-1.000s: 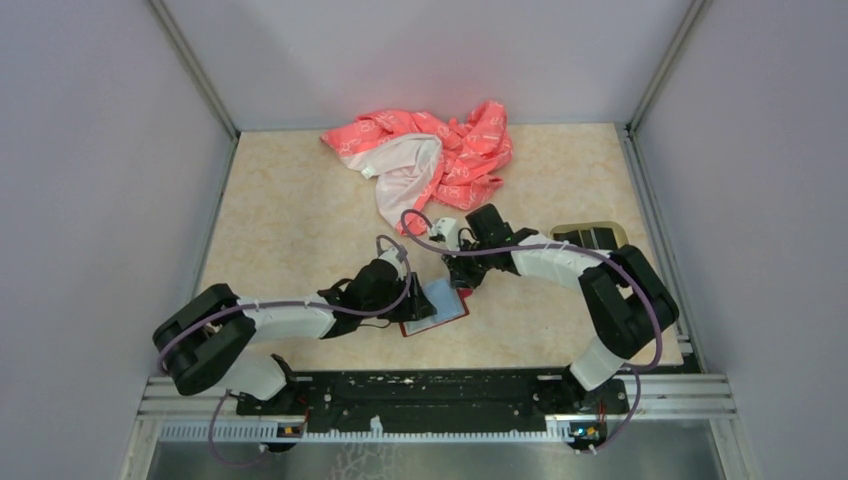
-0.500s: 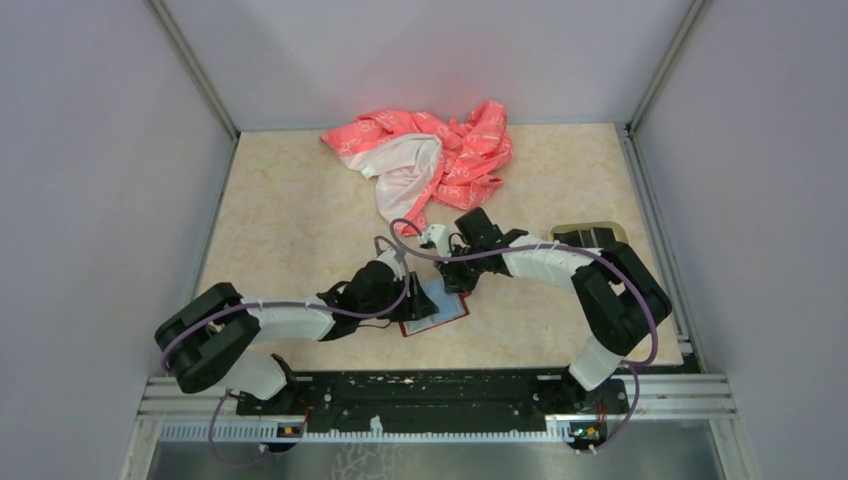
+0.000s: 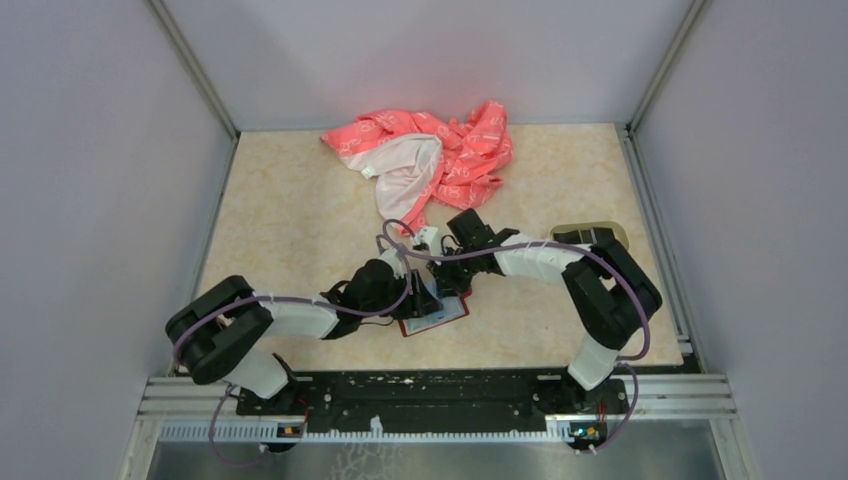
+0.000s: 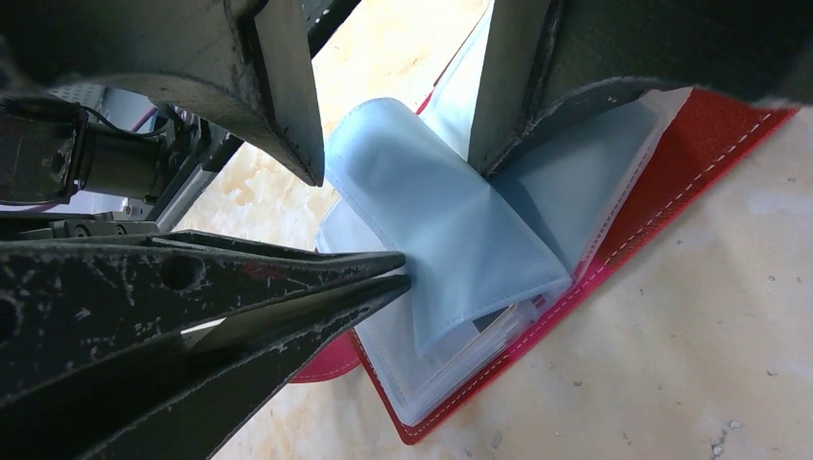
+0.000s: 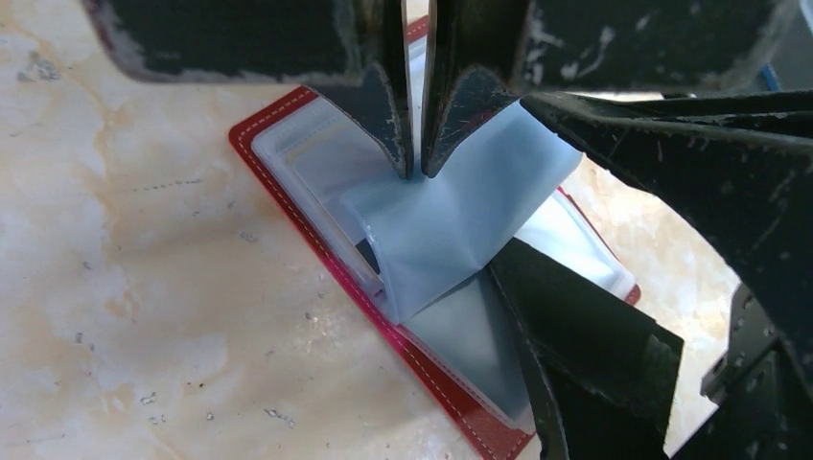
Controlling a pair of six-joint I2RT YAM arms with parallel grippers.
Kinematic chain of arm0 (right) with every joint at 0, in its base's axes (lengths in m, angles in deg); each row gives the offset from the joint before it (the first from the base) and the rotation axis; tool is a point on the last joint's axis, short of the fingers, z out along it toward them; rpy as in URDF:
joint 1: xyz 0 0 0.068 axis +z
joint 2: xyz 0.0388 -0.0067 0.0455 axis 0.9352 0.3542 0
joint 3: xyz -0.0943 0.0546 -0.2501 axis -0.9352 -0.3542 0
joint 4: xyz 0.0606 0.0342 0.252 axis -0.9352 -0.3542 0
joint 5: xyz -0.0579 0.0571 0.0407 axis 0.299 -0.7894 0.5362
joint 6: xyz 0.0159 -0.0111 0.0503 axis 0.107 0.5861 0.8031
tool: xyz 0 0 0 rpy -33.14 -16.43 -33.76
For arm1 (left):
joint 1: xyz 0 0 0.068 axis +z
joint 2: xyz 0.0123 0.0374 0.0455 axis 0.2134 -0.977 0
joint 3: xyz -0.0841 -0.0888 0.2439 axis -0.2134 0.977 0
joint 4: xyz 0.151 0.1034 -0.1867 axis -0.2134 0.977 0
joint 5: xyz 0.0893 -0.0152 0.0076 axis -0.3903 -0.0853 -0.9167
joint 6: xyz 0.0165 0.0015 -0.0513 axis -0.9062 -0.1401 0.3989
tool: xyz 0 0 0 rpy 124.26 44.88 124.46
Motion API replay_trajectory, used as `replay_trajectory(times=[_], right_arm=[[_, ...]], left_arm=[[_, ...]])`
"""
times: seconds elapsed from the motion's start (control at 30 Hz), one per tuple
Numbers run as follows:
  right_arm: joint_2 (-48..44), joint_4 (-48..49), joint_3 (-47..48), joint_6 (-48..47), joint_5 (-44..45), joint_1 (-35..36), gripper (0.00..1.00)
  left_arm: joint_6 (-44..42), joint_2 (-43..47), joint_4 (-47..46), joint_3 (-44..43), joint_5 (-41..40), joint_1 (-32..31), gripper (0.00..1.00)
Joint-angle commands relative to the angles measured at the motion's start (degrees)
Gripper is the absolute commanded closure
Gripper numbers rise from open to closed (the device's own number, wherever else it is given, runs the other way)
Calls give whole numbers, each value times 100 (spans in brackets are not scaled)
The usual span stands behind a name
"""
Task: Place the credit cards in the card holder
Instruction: Open the card holder at the center of the board.
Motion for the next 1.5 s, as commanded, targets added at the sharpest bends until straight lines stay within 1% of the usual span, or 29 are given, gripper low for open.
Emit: replay_trajectory(times=[0.0,0.17,0.33,0.43,0.53,0.63,0.8,0.87,0.97,1.03,1.17,1.27,1.37,1.47], right_arm=[[242,56,191,380,-553,54,93],[338,215,219,710,-1149,53,93],[345,397,193,996,-1787,-33,93],[374,456,184,1103,-2073,-136,92],[356,480,185,1160,-2211,-220,92],[331,515,176,1197,-2262,-313,92],[288,423,218,1050,-2251,-363,92],[178,78,347,678,-2009,-369,92],[-164,-312,448,33,-1088,-371,92],[-396,-364,375,-242,-459,-370,92],[-576,-487,313,-597,385,-369,93],[-496,-595,354,-638,368,-369,91],[-352,-663,414,-506,34,-361,84],[-166,-685,477,-352,-67,-367,83]], left_arm=[[-67,-277,381,144,-4,25,35],[-49,-289,386,208,-66,34,37],[-23,-277,307,309,-94,51,41],[-23,-280,268,344,-101,75,45],[-21,-333,216,372,-82,103,52],[-15,-429,133,403,-55,129,57],[-10,-660,-59,442,58,198,57],[-10,-741,-117,449,107,224,57],[26,-822,-251,538,105,259,64],[37,-872,-332,610,131,290,65],[21,-973,-425,654,183,359,67],[38,-1055,-533,658,251,372,67],[63,-1119,-636,662,327,385,67],[89,-1128,-717,686,347,380,67]])
